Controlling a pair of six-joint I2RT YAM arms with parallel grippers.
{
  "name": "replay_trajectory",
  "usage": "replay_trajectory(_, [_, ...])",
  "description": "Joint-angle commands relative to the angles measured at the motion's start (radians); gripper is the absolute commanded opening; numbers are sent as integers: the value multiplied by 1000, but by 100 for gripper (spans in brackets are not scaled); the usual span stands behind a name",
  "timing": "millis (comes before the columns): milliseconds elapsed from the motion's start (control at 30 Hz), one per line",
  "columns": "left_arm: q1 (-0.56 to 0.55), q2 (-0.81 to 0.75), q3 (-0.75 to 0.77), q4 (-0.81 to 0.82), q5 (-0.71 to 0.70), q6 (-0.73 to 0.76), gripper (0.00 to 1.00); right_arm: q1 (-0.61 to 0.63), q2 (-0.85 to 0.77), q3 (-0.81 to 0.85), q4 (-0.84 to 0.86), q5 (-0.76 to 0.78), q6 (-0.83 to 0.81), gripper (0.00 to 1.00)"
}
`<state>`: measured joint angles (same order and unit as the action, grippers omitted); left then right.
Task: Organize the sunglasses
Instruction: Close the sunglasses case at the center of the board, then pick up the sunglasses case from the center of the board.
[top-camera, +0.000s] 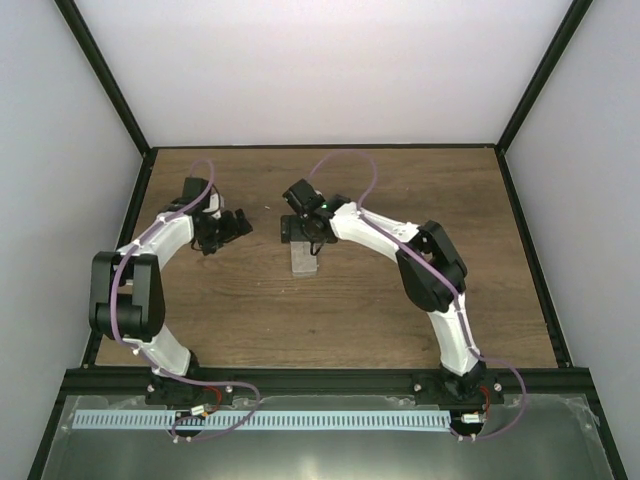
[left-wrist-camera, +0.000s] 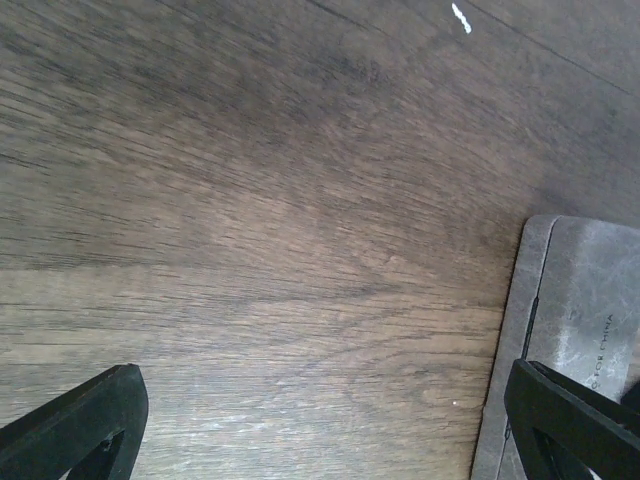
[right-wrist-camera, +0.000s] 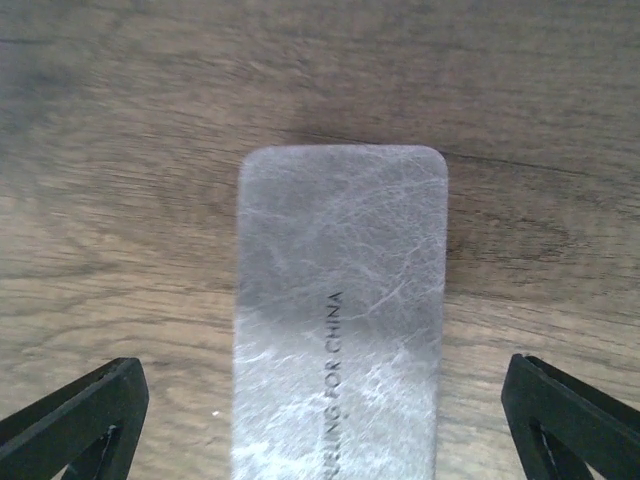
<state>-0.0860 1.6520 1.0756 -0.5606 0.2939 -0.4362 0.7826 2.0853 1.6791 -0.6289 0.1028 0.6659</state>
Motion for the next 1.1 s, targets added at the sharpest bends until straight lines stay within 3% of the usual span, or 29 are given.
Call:
replay_trajectory(0, [14,-38,-13,0,17,37,100,1,74,59,-76,31,-16,100])
replay_trajectory(267, [14,-35,-31,-6,18,47,100,17,136,88,-91,21,-28,98])
replay_trajectory(333, [14,-26,-33,-7,24,49,100,17,142,87,-95,20,-30,94])
replay_trajectory(467, [13,-8,-41,-10,28,54,100,17,149,85,-130,61,-11,76])
replay_trajectory(600, [13,-5,-53,-1,34,55,100,15,127,67,-140,104,-12,70])
replay_trajectory(833, [13,-6,-64,6,41,64,100,-41,-3,-21,-140,178,-44,68])
replay_trajectory(1067, [14,-6,-72,33,83,60,100,-247,-237,-246,12,138,-214,67])
